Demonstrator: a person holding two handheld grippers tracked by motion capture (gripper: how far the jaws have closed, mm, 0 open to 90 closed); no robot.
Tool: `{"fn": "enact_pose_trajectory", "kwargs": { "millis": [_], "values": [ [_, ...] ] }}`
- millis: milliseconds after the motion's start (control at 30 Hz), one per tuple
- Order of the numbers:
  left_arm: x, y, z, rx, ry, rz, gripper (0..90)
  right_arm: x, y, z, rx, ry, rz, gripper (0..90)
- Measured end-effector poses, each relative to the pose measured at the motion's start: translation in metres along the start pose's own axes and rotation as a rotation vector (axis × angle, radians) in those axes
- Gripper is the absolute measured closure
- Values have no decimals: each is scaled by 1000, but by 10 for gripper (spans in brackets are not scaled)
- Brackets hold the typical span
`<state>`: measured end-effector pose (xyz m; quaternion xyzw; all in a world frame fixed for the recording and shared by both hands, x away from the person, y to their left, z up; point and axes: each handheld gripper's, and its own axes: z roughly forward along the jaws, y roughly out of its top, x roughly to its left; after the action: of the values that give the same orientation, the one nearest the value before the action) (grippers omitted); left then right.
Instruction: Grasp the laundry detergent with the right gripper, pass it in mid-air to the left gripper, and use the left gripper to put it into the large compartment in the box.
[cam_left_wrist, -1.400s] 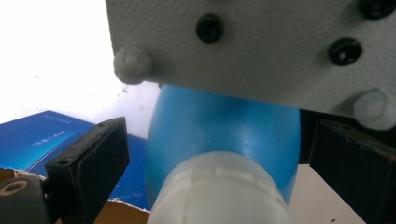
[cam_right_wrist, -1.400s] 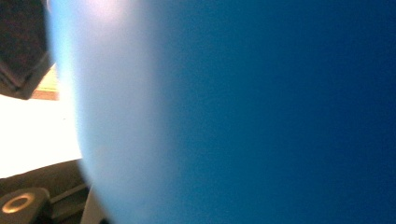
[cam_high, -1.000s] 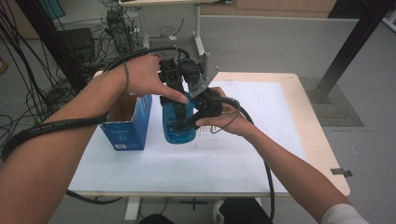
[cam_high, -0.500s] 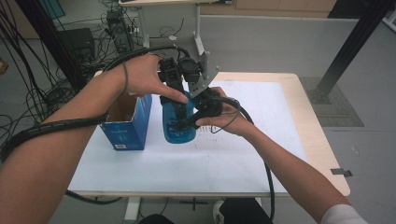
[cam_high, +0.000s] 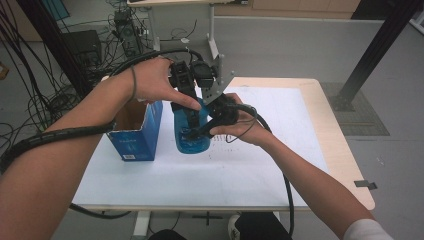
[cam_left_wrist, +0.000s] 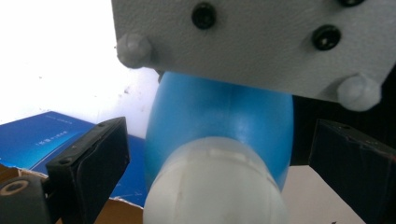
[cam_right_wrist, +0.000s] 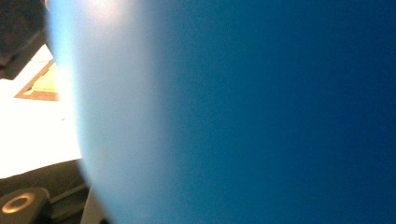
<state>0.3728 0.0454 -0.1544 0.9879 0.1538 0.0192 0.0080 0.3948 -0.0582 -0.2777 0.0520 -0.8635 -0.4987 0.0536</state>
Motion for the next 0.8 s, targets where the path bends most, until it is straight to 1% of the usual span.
{"fn": "enact_pose_trajectory", "kwargs": {
  "millis": [167,300,367,567,800],
  "values": [
    [0,0,0,-4,-2,-1,58,1,0,0,3,2,4,447],
    [-1,2,0,3,0,6,58,2,0,-1,6,3,9,447],
    [-1,2,0,3,1,6,58,2,0,-1,8,3,17,447],
    [-1,3,-2,4,5,5,61,1,0,-1,0,-2,-2,447],
    [-1,3,-1,2,3,4,61,1,0,-2,2,1,8,446]
  ]
}}
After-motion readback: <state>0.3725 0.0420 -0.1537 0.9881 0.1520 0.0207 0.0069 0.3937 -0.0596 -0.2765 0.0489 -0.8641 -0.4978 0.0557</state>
